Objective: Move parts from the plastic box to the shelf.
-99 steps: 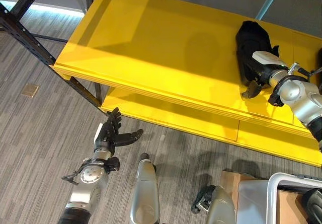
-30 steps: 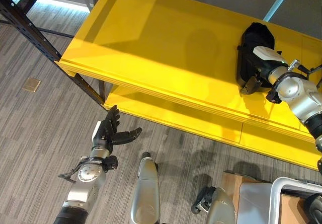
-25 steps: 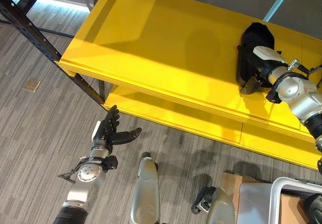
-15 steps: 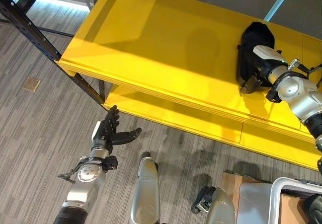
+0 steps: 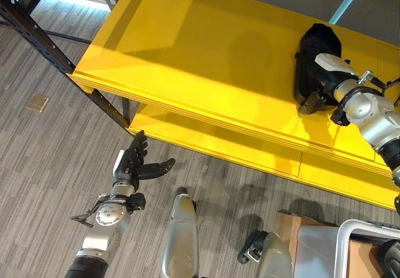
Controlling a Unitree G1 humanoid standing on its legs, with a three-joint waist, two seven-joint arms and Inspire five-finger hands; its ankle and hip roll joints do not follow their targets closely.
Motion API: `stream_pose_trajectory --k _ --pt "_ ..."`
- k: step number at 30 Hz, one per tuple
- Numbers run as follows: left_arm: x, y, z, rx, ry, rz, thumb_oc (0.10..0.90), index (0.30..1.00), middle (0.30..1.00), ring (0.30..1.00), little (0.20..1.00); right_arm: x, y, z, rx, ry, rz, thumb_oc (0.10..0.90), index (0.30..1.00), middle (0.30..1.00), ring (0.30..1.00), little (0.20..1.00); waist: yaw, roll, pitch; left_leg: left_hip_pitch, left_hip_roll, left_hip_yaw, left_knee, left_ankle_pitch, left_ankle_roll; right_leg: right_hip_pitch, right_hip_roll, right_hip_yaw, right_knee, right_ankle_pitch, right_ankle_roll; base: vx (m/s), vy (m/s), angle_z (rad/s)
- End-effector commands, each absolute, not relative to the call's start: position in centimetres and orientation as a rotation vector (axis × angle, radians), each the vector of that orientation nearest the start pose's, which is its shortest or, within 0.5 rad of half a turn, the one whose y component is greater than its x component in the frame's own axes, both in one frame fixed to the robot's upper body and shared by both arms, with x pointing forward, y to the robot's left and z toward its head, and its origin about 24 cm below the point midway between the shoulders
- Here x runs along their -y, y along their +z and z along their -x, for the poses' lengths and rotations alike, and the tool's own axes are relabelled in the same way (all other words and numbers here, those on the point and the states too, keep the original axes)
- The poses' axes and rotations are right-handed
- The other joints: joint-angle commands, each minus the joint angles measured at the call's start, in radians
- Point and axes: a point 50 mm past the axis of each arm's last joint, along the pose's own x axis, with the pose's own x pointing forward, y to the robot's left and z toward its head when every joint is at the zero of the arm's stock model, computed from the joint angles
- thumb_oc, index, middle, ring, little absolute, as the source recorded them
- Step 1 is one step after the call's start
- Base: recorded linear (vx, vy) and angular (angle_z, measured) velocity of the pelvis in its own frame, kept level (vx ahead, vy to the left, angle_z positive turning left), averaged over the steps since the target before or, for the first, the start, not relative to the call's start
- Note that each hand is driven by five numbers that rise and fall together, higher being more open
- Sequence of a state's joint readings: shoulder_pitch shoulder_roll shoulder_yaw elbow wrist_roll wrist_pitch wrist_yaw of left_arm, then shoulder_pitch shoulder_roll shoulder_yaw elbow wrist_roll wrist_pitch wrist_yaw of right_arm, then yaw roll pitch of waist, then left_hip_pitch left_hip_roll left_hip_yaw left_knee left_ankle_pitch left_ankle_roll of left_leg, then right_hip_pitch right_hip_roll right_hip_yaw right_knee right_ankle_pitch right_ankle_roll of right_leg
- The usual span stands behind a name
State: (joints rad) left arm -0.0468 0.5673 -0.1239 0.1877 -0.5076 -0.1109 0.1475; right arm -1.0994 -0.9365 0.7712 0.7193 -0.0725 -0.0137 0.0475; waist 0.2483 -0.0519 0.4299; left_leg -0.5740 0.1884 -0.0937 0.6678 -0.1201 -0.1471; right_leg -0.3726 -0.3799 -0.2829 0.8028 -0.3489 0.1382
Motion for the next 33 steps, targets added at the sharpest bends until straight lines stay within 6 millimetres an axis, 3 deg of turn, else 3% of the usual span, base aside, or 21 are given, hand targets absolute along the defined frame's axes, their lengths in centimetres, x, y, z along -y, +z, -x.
stream_pose_trajectory --k 1,4,5,23,33 --pt "-25.3 9.0 -26.9 0.160 0.092 -0.087 0.900 1.000 1.000 1.000 1.000 22.8 29.6 -38.9 0.355 -0.052 1.193 0.900 1.000 1.000 1.000 1.000 0.010 -0.024 -0.044 0.011 0.010 -0.030 0.111 -0.178 0.058 0.078 0.019 0.039 -0.078 0.055 -0.005 0.00 0.000 0.00" --pt "-25.1 8.9 -27.0 0.152 0.082 -0.094 0.900 1.000 1.000 1.000 1.000 22.8 29.4 -38.6 0.360 -0.036 1.187 0.900 1.000 1.000 1.000 1.000 0.001 -0.028 -0.047 0.016 0.013 -0.026 0.105 -0.174 0.057 0.078 0.022 0.042 -0.081 0.055 -0.007 -0.03 0.005 -0.01" --pt "-25.0 9.0 -27.1 0.152 0.077 -0.098 0.900 1.000 1.000 1.000 1.000 22.7 29.5 -38.5 0.370 -0.030 1.185 0.900 1.000 1.000 1.000 1.000 -0.003 -0.028 -0.046 0.008 0.011 -0.024 0.093 -0.145 0.062 0.068 0.020 0.038 -0.090 0.077 -0.015 -0.10 0.012 -0.01" --pt "-24.3 8.9 -27.5 0.135 0.016 -0.153 0.900 1.000 1.000 1.000 1.000 22.3 29.9 -36.2 0.474 0.047 1.163 0.900 1.000 1.000 1.000 1.000 -0.059 -0.042 -0.066 0.038 0.034 -0.004 0.082 -0.145 0.052 0.068 0.031 0.063 -0.098 0.077 -0.016 -0.01 -0.001 -0.03" --pt "-24.3 8.5 -27.2 0.117 0.002 -0.166 0.900 1.000 1.000 1.000 1.000 23.7 29.6 -35.1 0.475 0.031 1.169 0.900 1.000 1.000 1.000 1.000 -0.092 -0.042 -0.086 0.058 0.049 0.011 0.068 -0.139 0.043 0.068 0.039 0.079 -0.105 0.077 -0.016 0.00 -0.007 -0.06"
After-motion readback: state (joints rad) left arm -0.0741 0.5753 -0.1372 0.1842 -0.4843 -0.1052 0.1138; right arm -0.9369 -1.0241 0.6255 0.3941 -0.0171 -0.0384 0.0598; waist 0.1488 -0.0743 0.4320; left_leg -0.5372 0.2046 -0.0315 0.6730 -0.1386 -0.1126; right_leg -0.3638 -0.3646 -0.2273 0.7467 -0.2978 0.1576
